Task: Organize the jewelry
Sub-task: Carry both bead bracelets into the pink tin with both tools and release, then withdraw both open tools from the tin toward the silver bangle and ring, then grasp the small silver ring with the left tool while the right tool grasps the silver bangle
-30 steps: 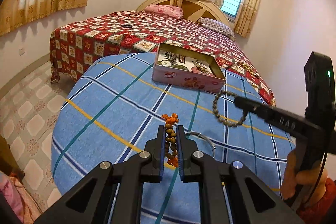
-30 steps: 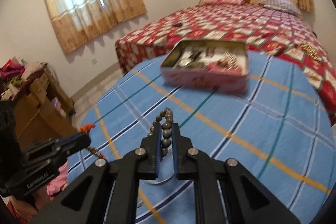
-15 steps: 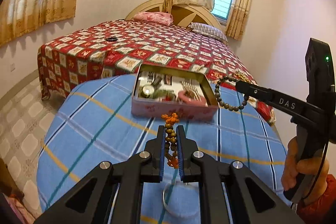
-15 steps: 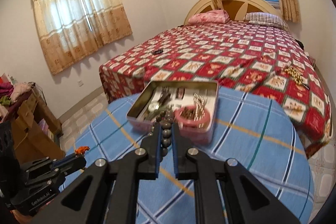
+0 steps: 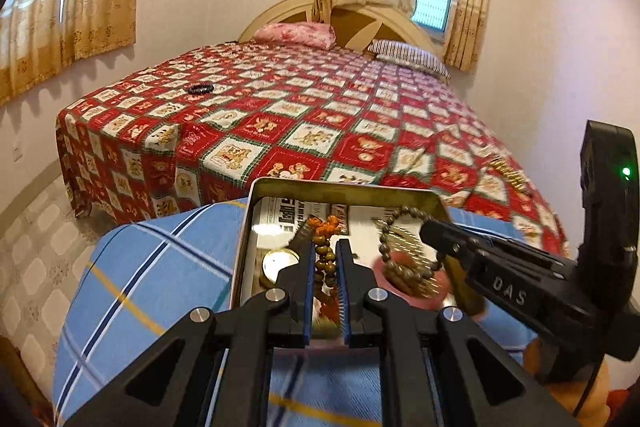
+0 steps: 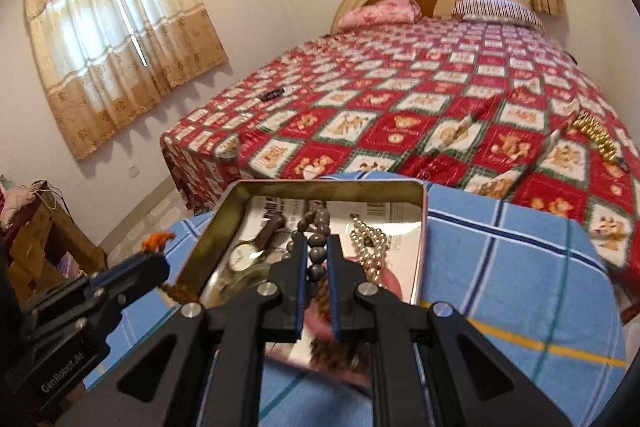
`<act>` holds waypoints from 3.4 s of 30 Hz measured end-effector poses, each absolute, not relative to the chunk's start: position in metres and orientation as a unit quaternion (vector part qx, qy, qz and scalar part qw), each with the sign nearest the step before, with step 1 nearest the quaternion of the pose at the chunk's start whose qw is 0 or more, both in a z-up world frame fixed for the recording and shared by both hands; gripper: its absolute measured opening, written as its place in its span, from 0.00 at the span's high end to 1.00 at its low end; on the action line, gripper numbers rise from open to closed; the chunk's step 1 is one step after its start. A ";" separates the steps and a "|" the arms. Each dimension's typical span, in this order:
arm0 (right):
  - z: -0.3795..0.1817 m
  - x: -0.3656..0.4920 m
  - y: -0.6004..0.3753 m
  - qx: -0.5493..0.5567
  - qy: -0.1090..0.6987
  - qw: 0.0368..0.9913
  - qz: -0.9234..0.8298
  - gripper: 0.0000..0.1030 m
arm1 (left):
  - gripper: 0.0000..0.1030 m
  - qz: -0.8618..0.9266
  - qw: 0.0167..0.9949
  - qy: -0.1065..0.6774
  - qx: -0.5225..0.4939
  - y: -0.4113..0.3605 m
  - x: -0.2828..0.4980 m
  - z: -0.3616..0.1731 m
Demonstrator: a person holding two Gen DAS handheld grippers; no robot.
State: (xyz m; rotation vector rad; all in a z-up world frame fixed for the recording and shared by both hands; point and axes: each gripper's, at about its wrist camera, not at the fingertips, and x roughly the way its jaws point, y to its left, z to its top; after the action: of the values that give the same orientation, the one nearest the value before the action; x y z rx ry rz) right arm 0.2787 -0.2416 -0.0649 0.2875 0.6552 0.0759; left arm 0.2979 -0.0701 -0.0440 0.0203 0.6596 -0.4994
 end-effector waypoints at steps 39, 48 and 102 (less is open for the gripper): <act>-0.066 0.192 -0.237 0.090 0.336 0.934 -0.081 0.21 | 0.37 -0.161 0.922 0.345 0.063 -0.032 0.228 -0.055; -0.075 0.134 -0.230 0.073 0.342 0.931 -0.107 0.21 | 0.37 -0.154 0.922 0.351 0.061 -0.011 0.172 -0.064; -0.087 0.049 -0.198 0.076 0.360 0.928 -0.063 0.21 | 0.38 -0.241 0.866 0.419 0.129 -0.021 0.054 -0.114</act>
State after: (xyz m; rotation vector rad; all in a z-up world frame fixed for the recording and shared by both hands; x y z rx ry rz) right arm 0.0491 -0.1977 -0.0870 0.1555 0.7379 -0.1300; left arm 0.0544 -0.0206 -0.1145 0.2694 0.8785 -0.5052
